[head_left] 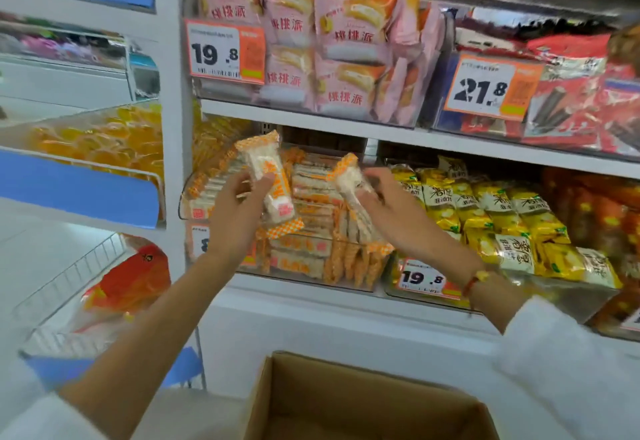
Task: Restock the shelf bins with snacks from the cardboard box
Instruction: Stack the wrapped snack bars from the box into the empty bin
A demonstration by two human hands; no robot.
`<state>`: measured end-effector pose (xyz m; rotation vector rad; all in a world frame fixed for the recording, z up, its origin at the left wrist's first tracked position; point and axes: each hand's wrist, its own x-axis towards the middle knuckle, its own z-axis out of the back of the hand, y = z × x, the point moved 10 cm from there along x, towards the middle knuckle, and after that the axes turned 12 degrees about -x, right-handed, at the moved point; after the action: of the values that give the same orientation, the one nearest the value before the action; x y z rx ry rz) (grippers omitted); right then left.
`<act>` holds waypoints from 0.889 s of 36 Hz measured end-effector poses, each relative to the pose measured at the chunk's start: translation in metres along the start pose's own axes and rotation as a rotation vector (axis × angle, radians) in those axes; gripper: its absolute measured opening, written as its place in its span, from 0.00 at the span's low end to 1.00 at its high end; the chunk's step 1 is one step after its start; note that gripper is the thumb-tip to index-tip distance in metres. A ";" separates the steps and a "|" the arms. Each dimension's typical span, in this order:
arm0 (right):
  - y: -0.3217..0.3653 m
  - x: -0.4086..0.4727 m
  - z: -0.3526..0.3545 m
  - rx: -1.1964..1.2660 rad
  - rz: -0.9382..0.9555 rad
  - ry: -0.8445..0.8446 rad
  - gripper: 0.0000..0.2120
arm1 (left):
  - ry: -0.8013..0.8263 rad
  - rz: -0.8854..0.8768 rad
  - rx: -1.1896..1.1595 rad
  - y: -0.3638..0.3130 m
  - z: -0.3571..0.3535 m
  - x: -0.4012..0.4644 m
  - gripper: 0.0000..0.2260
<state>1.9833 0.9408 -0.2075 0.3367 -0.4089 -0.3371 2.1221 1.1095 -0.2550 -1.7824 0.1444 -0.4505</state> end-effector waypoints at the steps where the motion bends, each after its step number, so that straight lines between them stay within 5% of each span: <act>1: 0.007 0.014 -0.004 -0.155 0.067 0.004 0.19 | -0.006 -0.017 0.059 0.000 0.006 0.005 0.23; 6: 0.010 0.085 -0.052 -0.557 0.255 0.161 0.22 | -0.011 -0.078 0.249 -0.002 0.021 0.019 0.28; 11: -0.005 0.113 -0.095 -0.456 0.248 0.392 0.22 | 0.004 -0.085 0.265 -0.002 0.022 0.029 0.28; 16: -0.009 0.118 -0.083 -0.603 0.306 0.160 0.22 | 0.104 -0.101 0.232 0.000 0.018 0.036 0.25; 22: -0.003 0.100 -0.073 -0.859 0.265 -0.137 0.20 | 0.189 -0.051 0.147 0.001 0.017 0.034 0.36; 24: -0.005 0.096 -0.085 -0.872 0.227 -0.099 0.21 | 0.223 -0.059 0.133 -0.002 0.011 0.032 0.34; 28: -0.012 0.092 -0.092 -0.841 0.182 0.000 0.23 | 0.293 -0.105 0.140 -0.010 -0.004 0.025 0.13; 32: -0.023 0.100 -0.094 -0.609 0.137 0.302 0.29 | 0.331 -0.093 0.147 -0.007 -0.012 0.024 0.16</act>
<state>2.1048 0.9053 -0.2644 -0.2352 -0.0206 -0.2562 2.1384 1.0927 -0.2406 -1.5649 0.2536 -0.8026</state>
